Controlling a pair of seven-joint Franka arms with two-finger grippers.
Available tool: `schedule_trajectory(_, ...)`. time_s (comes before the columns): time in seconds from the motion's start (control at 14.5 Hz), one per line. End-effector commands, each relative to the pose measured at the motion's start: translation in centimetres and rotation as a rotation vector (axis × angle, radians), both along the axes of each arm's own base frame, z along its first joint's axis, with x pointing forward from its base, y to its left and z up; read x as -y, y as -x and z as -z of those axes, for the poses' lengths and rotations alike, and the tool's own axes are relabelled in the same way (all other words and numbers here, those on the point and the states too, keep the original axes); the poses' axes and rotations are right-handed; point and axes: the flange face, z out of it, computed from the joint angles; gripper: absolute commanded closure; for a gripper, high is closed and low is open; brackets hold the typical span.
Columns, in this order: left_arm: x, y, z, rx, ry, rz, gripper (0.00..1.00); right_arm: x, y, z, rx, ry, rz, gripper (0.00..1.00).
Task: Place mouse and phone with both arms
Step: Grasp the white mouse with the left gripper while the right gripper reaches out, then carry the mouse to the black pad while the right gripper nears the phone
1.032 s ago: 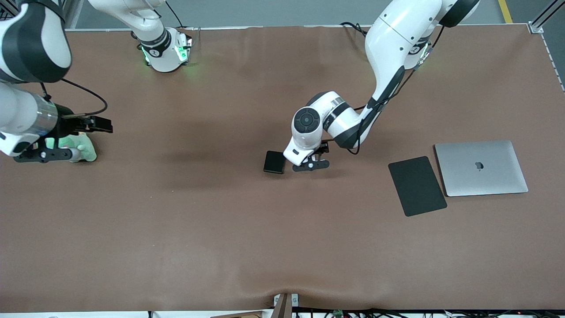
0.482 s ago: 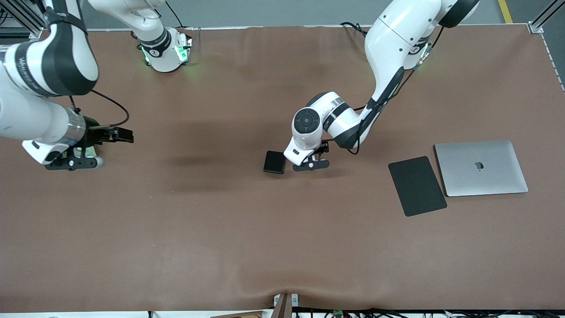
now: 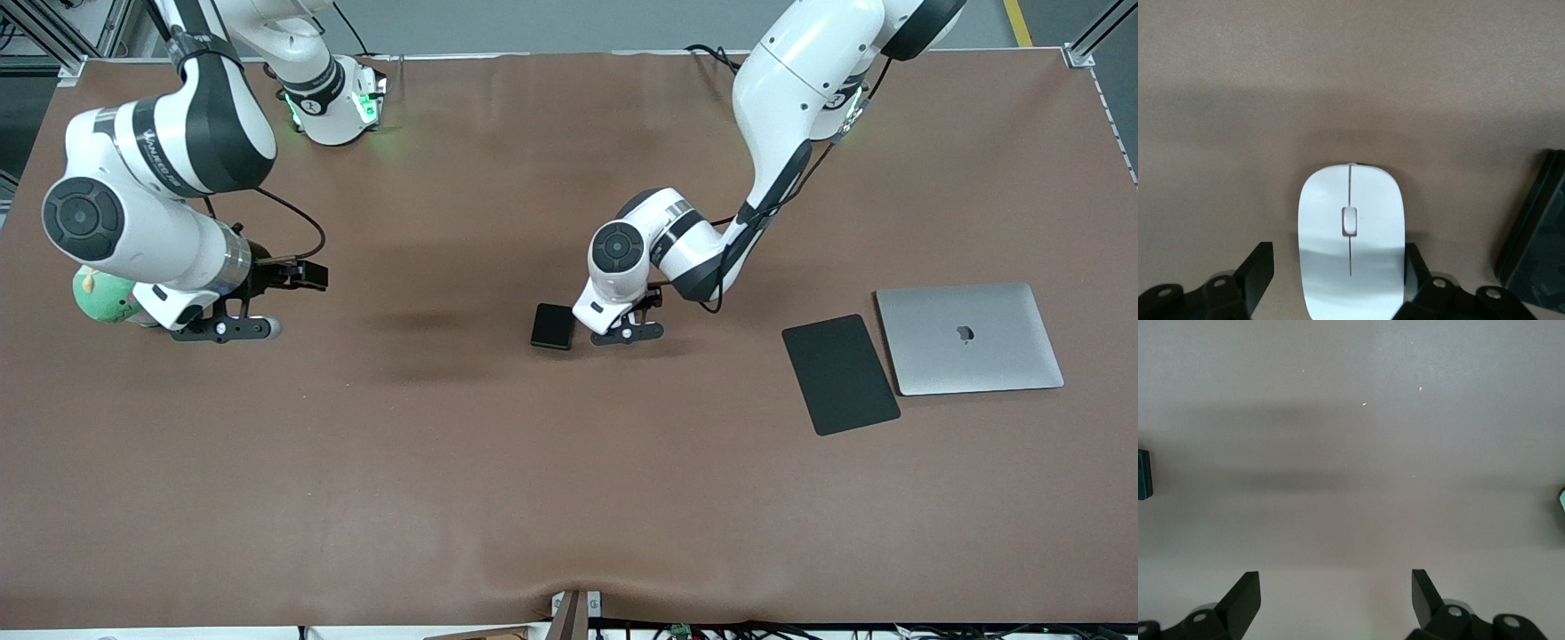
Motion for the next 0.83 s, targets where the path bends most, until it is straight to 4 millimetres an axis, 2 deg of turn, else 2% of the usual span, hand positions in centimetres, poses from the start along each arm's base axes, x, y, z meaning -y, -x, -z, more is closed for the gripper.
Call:
schedule_trajectory(0.0,0.3,-0.1,0.6,0.045,-0.017,0.019,0.37,-1.3,-0.1,1.4,-0.011,-0.006,0.006,0.0)
schedule_trajectory(0.21,0.3,-0.1,0.8,0.051,-0.025,0.033,0.66,-2.8,-0.2,2.4,-0.024,-0.053,0.016,0.0)
schedule_trajectory(0.34,0.3,-0.6,-0.2,0.064,-0.018,0.038,0.75,-4.2,0.0,2.8,-0.023,-0.049,0.023,0.0)
schedule_trajectory(0.41,-0.2,-1.4,-1.5,0.079,-0.013,0.033,0.78,-5.8,0.2,3.2,-0.019,-0.038,0.043,0.0)
schedule_trajectory(0.55,-1.3,-3.1,-5.4,0.124,0.006,0.045,0.8,-8.0,0.2,4.5,-0.008,-0.027,0.063,0.0)
schedule_trajectory(0.76,-5.9,-6.7,-10.2,0.149,-0.006,0.061,0.8,-11.3,0.4,6.4,0.013,-0.025,0.073,0.0)
